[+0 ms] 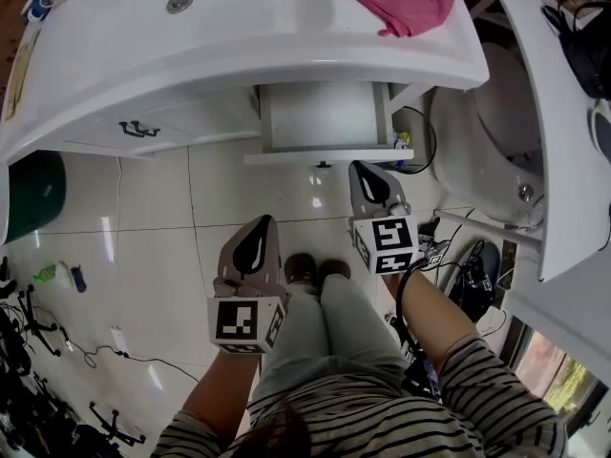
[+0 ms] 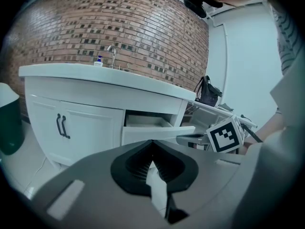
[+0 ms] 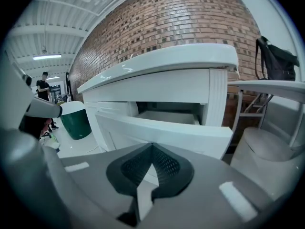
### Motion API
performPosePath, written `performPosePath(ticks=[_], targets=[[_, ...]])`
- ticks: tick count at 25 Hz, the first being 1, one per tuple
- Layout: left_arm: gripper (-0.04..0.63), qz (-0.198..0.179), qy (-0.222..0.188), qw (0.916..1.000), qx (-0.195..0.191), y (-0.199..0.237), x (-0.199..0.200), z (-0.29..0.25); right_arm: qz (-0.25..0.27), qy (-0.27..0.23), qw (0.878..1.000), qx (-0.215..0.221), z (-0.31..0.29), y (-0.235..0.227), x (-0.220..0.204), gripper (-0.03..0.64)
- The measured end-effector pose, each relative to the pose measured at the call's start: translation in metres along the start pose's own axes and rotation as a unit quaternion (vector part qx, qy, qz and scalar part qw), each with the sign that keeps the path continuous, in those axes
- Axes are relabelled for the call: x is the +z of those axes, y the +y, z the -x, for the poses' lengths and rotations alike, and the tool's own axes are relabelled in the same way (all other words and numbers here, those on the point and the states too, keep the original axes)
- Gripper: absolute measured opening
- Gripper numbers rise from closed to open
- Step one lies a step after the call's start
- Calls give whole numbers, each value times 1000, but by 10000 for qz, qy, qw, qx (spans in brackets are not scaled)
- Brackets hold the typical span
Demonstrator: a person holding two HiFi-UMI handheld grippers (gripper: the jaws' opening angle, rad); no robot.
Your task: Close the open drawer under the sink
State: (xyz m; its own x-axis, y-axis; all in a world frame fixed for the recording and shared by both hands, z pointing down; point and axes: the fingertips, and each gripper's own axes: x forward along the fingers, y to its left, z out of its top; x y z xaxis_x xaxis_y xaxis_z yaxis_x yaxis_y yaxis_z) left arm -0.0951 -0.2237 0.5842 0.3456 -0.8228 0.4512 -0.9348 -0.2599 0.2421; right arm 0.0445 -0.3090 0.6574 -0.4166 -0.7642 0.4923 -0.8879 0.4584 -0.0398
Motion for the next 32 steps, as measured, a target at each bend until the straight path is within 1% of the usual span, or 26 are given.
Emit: performPosePath(ticks=[15, 20, 26, 32], targets=[[17, 13, -103, 9998, 143, 20, 9, -14, -44, -175, 9997, -133, -36, -20, 23, -3], [17, -54, -114, 9998, 129, 22, 9, -16, -53, -225, 9996, -188, -47, -25, 30, -3], [17, -6, -186, 9996, 234, 30, 16, -20, -188, -389, 9988, -243, -58, -31, 37, -3], [17, -1, -213, 9995, 246, 31, 11, -22, -147, -448, 9985, -263, -68, -36, 43, -3]])
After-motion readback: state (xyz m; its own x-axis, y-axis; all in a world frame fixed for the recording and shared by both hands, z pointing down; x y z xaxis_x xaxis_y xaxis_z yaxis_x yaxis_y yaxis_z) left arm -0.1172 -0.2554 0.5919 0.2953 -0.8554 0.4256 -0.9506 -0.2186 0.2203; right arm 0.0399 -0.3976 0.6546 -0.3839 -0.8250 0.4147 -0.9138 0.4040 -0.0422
